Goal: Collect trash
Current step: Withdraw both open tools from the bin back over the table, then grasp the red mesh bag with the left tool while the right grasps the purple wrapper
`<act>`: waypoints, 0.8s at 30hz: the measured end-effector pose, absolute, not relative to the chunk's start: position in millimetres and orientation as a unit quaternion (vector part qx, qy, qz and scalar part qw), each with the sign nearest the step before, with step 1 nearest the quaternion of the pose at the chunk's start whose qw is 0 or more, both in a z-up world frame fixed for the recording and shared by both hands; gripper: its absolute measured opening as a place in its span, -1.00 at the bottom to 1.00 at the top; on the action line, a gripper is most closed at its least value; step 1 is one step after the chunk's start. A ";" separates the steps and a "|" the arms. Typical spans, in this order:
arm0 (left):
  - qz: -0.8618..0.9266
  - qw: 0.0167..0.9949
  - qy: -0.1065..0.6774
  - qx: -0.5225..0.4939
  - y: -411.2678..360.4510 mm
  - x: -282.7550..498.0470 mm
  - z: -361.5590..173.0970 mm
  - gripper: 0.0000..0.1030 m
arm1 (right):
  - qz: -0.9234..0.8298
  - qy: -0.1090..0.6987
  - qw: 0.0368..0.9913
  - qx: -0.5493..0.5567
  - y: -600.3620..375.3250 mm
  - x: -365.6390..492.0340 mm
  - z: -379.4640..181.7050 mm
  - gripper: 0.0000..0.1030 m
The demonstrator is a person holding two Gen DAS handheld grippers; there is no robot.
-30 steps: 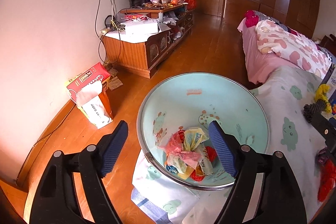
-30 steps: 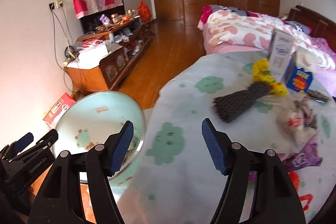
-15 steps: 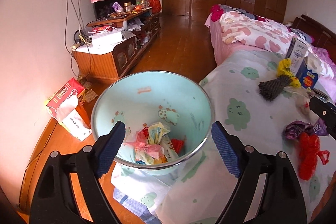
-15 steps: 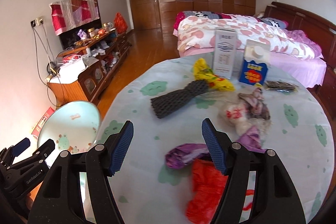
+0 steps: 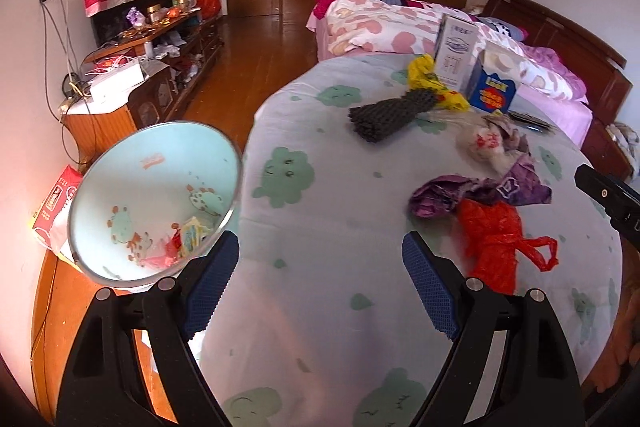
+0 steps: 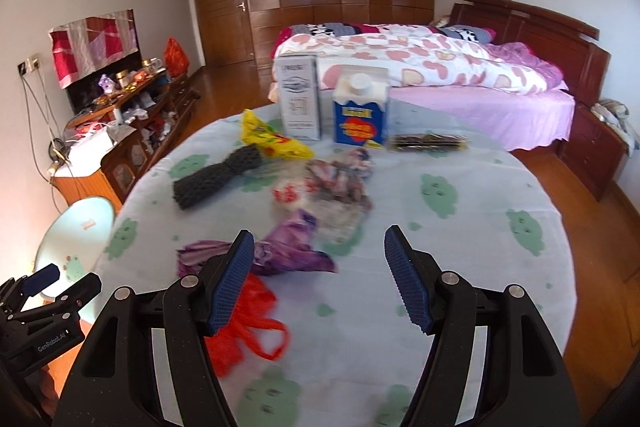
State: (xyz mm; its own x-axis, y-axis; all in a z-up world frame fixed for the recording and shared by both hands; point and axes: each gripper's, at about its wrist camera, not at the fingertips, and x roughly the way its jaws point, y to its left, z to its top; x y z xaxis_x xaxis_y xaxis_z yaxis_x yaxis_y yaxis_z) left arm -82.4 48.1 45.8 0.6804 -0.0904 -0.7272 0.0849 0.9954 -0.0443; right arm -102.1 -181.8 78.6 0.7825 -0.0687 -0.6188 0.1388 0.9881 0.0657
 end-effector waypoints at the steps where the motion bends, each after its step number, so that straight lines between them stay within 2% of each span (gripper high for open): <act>1: -0.056 0.916 0.397 0.003 39.2 -83.6 45.0 0.59 | -0.059 0.326 0.942 0.054 -187.2 -103.6 77.6 0.31; 14: -0.109 0.905 0.407 0.058 -54.9 -81.0 20.9 0.57 | -0.087 0.335 0.934 0.087 -241.9 -118.2 61.1 0.31; 17: -0.110 0.903 0.412 0.062 -63.4 -76.4 15.8 0.48 | -0.085 0.336 0.934 0.089 -243.6 -119.9 60.4 0.31; 20: -0.115 0.902 0.411 0.066 -66.1 -75.3 13.6 0.23 | -0.085 0.339 0.932 0.095 -245.4 -119.7 58.5 0.31; 23: -0.135 0.897 0.418 0.055 -65.2 -75.0 10.6 -0.16 | -0.083 0.345 0.929 0.101 -244.2 -118.2 55.1 0.31; 24: -0.146 0.895 0.417 0.055 -65.9 -76.1 10.5 -0.35 | -0.084 0.346 0.929 0.101 -243.2 -117.9 54.8 0.31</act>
State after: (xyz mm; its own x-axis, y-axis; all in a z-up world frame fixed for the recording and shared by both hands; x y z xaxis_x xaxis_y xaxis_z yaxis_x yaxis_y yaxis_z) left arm -76.1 -65.9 10.5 0.6091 -0.2153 -0.7633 0.3066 0.9516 -0.0237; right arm -117.9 -243.2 54.8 0.7463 -0.0855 -0.6601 0.2248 0.9658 0.1290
